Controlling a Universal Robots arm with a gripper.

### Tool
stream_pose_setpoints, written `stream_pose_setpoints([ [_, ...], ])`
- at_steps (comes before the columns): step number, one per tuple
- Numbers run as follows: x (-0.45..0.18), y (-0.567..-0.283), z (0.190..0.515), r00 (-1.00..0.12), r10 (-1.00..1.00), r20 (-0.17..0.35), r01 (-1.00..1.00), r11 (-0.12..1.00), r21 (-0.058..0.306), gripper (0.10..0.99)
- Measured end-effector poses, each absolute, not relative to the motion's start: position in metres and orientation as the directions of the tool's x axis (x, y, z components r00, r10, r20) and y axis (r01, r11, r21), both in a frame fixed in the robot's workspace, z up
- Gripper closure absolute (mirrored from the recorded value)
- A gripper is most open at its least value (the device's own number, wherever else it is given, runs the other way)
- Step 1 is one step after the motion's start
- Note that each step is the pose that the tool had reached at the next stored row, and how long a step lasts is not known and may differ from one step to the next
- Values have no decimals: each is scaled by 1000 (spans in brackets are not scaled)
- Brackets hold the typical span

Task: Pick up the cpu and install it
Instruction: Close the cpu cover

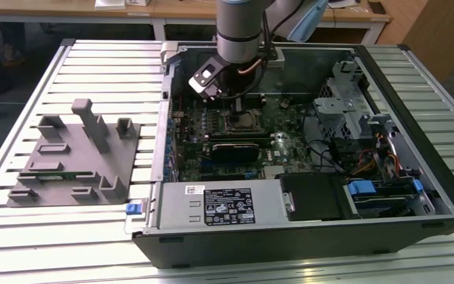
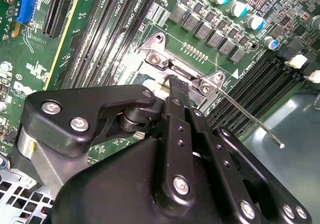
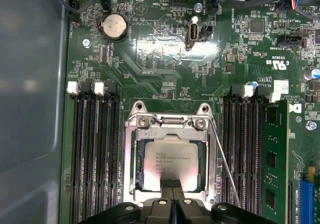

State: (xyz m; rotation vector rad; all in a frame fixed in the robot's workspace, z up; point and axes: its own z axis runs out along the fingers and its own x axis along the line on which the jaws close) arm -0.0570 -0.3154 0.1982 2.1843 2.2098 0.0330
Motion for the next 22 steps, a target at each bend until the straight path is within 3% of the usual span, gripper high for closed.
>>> stream_pose_setpoints([
  [22, -42, -315, 210, -12, 1000, -10, 999, 12, 34, 980],
])
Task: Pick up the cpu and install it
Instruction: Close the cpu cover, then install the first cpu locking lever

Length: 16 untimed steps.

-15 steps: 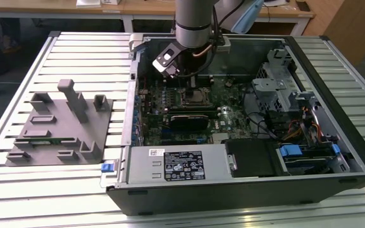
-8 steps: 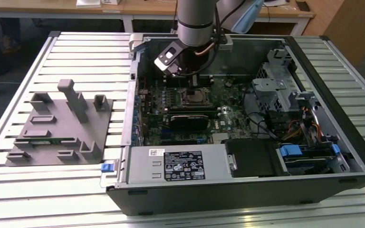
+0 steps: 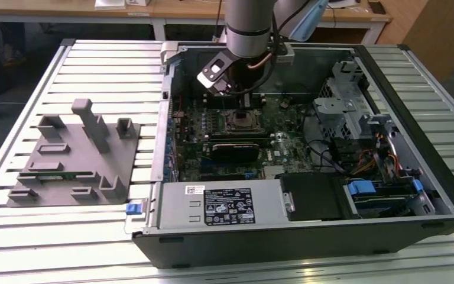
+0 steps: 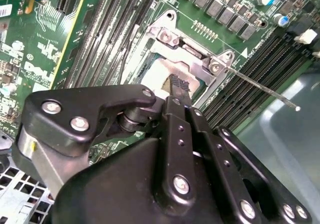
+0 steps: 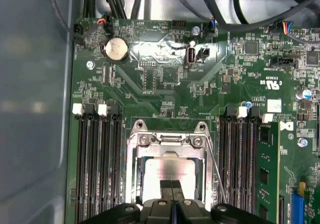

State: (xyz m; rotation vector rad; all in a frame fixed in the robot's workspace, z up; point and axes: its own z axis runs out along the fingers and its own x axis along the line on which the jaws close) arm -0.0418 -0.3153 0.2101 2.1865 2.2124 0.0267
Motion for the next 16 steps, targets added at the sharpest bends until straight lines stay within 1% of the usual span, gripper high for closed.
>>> stream_pose_setpoints([
  [16, -39, -315, 212, -12, 1000, -10, 999, 12, 34, 980],
])
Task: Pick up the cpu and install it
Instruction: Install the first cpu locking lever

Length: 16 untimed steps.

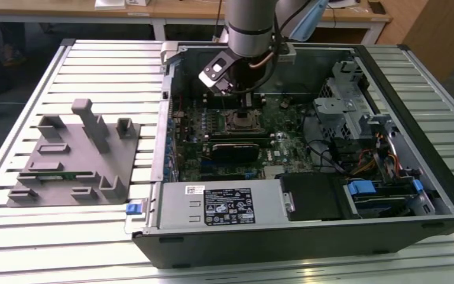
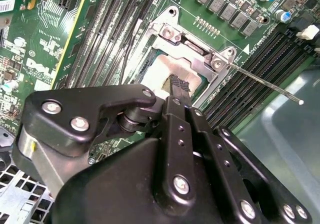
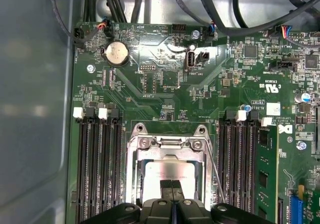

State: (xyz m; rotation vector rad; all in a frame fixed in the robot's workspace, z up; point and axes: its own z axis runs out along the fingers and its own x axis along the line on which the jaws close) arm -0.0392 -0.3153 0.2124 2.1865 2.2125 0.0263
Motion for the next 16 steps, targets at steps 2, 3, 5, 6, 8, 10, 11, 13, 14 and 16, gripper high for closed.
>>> stream_pose_setpoints([
  [2, -39, -315, 214, -12, 1000, -10, 999, 12, 34, 980],
  [3, -39, -315, 214, -12, 1000, -10, 999, 12, 34, 980],
  [5, -39, -315, 217, -12, 1000, -10, 999, 12, 34, 980],
  [6, -39, -315, 218, -12, 1000, -10, 999, 12, 34, 980],
  [8, -39, -315, 219, -12, 1000, -10, 999, 12, 34, 980],
  [10, -39, -315, 220, -12, 1000, -10, 999, 12, 34, 980],
  [11, -39, -315, 220, -12, 1000, -10, 999, 12, 34, 980],
  [13, -39, -315, 222, -12, 1000, -10, 999, 12, 34, 980],
  [14, -39, -315, 223, -12, 1000, -10, 999, 12, 34, 980],
  [16, -39, -315, 226, -12, 1000, -10, 999, 12, 34, 980],
])
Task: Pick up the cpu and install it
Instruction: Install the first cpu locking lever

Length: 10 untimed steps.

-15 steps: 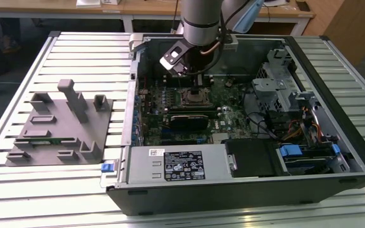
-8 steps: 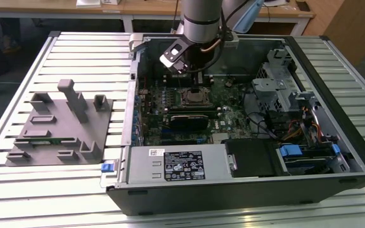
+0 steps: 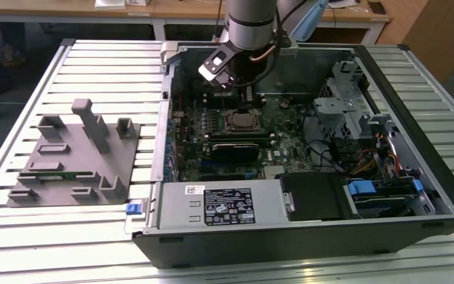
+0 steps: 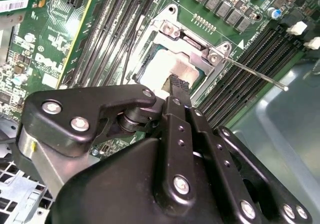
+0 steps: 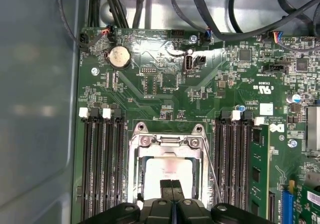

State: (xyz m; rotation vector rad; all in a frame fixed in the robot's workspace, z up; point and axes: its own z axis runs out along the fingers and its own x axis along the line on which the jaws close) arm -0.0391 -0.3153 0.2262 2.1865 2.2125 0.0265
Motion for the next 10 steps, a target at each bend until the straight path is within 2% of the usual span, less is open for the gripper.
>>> stream_pose_setpoints([
  [10, -39, -315, 250, -12, 1000, -10, 999, 12, 34, 980],
])
